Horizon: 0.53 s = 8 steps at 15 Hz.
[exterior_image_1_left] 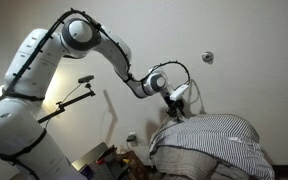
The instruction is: Unfold the striped garment
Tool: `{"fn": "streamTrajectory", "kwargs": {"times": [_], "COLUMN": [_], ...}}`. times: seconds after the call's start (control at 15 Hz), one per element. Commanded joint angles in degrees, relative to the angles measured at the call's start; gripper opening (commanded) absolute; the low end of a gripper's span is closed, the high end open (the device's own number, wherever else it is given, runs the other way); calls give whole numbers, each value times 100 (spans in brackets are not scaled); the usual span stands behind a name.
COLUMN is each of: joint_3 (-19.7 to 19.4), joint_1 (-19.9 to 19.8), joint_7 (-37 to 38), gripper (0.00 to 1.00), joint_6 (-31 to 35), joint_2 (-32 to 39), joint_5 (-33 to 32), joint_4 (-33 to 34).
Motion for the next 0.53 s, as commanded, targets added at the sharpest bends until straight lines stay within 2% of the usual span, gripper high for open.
{"fn": "streamTrajectory", "kwargs": {"times": [0.0, 0.07, 0.2, 0.27, 0.33, 0.4, 0.47], "joint_3": [24, 26, 29, 33, 29, 19, 12], "joint_1": [-27, -20, -12, -11, -1, 14, 33], "joint_7": [166, 173, 174, 172, 180, 197, 213], "gripper": [89, 97, 100, 81, 73, 72, 66], "joint_6": [-221, -219, -228, -225, -223, -214, -209], "joint_2": [178, 207, 266, 288, 302, 306, 291], "joint_5": [-116, -119, -122, -122, -127, -133, -140], "joint_4": [266, 285, 339, 357, 370, 375, 368]}}
